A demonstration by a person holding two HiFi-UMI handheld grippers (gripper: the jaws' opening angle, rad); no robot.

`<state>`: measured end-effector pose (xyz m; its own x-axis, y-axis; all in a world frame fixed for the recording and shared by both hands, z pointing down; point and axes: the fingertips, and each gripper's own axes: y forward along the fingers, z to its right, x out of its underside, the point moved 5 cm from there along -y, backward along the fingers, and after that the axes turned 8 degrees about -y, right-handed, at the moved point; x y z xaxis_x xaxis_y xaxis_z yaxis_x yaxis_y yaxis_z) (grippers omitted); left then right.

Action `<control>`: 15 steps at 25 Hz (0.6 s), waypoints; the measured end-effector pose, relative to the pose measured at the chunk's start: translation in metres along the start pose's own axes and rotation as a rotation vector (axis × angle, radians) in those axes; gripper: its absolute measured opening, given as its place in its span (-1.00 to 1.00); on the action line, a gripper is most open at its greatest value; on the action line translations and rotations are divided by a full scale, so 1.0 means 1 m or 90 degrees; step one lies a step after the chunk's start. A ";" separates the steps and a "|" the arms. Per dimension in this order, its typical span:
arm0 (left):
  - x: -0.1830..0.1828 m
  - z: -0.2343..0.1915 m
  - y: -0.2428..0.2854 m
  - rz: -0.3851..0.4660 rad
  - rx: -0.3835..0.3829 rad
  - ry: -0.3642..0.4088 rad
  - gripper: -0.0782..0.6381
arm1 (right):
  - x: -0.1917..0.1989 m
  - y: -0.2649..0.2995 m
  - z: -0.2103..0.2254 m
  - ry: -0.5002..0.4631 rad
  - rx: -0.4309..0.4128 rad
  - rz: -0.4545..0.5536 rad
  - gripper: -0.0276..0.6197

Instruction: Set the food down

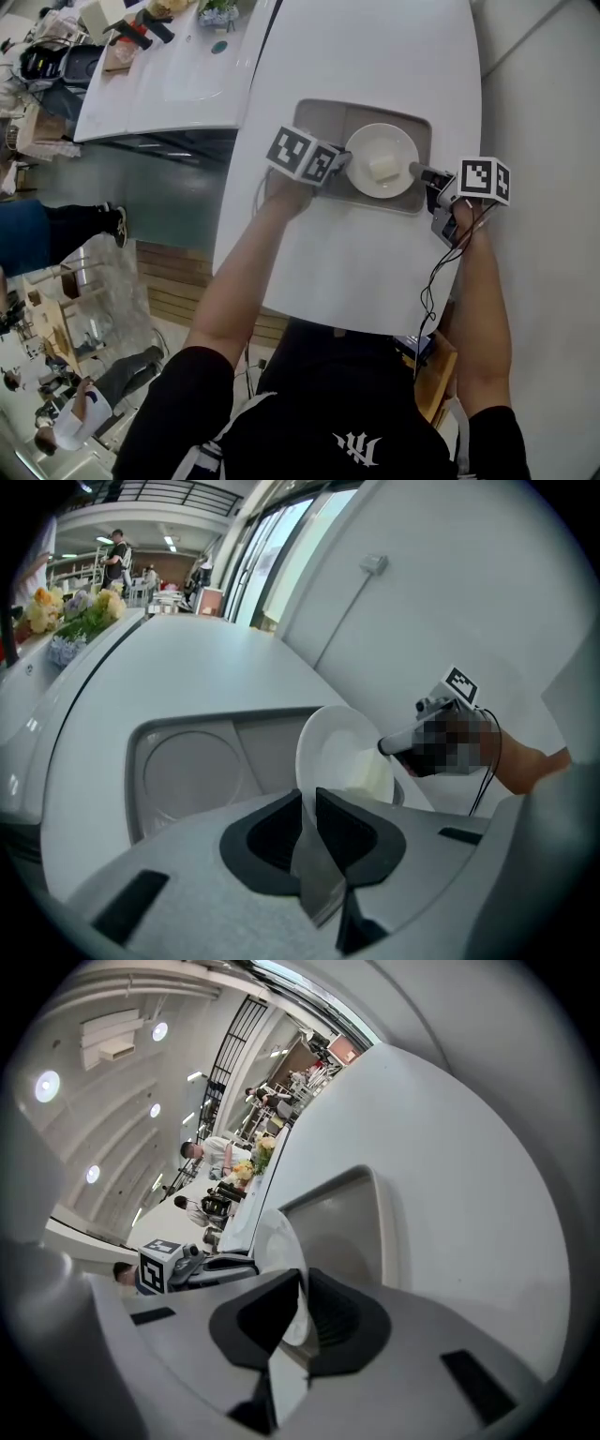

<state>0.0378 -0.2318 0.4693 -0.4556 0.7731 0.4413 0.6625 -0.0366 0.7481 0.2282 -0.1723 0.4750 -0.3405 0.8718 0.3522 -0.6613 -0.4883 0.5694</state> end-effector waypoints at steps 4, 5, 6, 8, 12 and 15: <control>0.003 0.000 0.003 -0.020 -0.013 0.011 -0.66 | 0.006 0.004 0.003 -0.003 0.016 -0.012 -0.83; 0.004 -0.001 0.004 -0.026 -0.021 0.021 -0.66 | 0.008 0.006 0.004 -0.007 0.022 -0.016 -0.83; 0.004 -0.001 0.005 -0.033 -0.032 0.033 -0.66 | 0.010 0.008 0.004 -0.014 0.031 -0.019 -0.83; 0.005 -0.002 0.007 -0.047 -0.056 0.058 -0.66 | 0.013 0.013 0.005 -0.037 0.055 -0.029 -0.83; 0.007 -0.005 0.009 -0.053 -0.081 0.080 -0.66 | 0.017 0.020 0.005 -0.077 0.091 -0.036 -0.82; 0.008 -0.005 0.012 -0.063 -0.108 0.109 -0.66 | 0.014 0.023 0.004 -0.120 0.118 -0.038 -0.81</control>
<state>0.0390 -0.2296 0.4839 -0.6167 0.6603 0.4285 0.5069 -0.0833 0.8579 0.2112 -0.1716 0.4958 -0.1627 0.8849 0.4365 -0.5372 -0.4506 0.7131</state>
